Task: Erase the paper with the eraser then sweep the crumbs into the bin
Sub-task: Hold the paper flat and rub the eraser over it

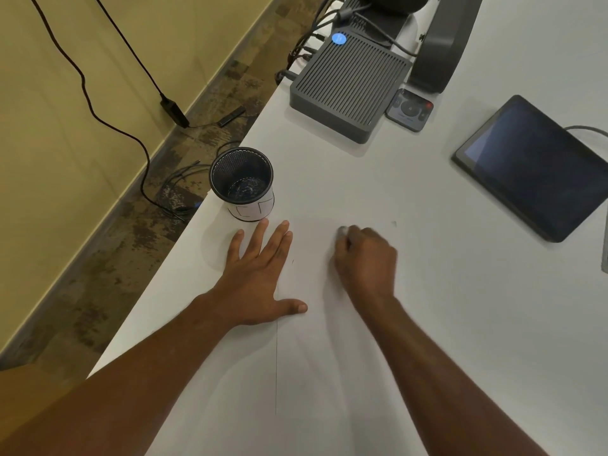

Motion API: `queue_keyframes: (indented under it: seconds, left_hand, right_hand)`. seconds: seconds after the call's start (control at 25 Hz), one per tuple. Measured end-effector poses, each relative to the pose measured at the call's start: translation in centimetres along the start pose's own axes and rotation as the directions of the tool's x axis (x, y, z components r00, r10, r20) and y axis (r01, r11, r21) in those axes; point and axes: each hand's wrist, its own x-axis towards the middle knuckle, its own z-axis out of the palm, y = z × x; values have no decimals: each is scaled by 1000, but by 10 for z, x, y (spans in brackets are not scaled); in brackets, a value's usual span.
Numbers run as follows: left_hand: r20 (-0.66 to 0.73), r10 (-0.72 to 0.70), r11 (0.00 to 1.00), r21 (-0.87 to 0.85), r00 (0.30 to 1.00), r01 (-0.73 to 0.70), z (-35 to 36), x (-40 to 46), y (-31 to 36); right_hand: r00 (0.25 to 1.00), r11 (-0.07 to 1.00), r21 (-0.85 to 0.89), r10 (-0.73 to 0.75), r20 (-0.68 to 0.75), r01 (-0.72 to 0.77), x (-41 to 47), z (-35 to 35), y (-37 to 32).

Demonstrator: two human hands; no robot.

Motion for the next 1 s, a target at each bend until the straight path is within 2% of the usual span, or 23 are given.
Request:
queue_keyframes:
  seconds: [0.04, 0.12, 0.2, 0.28, 0.32, 0.44, 0.6, 0.76, 0.88, 0.92, 1.0]
  left_hand:
    - [-8, 1, 1000, -7, 1000, -1, 0, -1, 0]
    - [-13, 3, 1000, -9, 1000, -4, 1, -1, 0]
    - [-9, 6, 1000, 1, 1000, -6, 1, 0, 0]
    - [-10, 6, 1000, 5, 1000, -6, 2, 1, -1]
    - [-18, 5, 1000, 0, 1000, -5, 2, 1, -1]
    - [-29, 8, 1000, -12, 1000, -8, 3, 0, -1]
    - [-8, 8, 1000, 1, 1000, -8, 2, 1, -1]
    - [-30, 7, 1000, -29, 1000, -8, 2, -1, 0]
    - [0, 3, 1000, 8, 1000, -3, 1, 1, -1]
    - [-2, 3, 1000, 7, 1000, -3, 2, 1, 0]
    - [-30, 5, 1000, -16, 1000, -5, 3, 0, 0]
  right_hand:
    - [995, 998, 16, -56, 77, 55, -12, 4, -13]
    - [973, 979, 53, -203, 105, 199, -31, 11, -26]
    - [990, 995, 27, -99, 99, 97, -13, 8, -9]
    - [999, 999, 25, 37, 22, -38, -1, 1, 0]
    - [999, 999, 25, 21, 47, -22, -5, 0, -7]
    - [981, 985, 63, -166, 101, 160, -30, 12, -32]
    - [995, 992, 88, 85, 46, -89, -2, 3, -4]
    - [991, 976, 197, -106, 81, 88, -34, 14, -28]
    - [994, 980, 164, 105, 43, -111, -10, 9, -7]
    - [994, 980, 166, 106, 36, -111, -9, 8, -7]
    - [995, 983, 178, -57, 87, 41, -28, 13, -24]
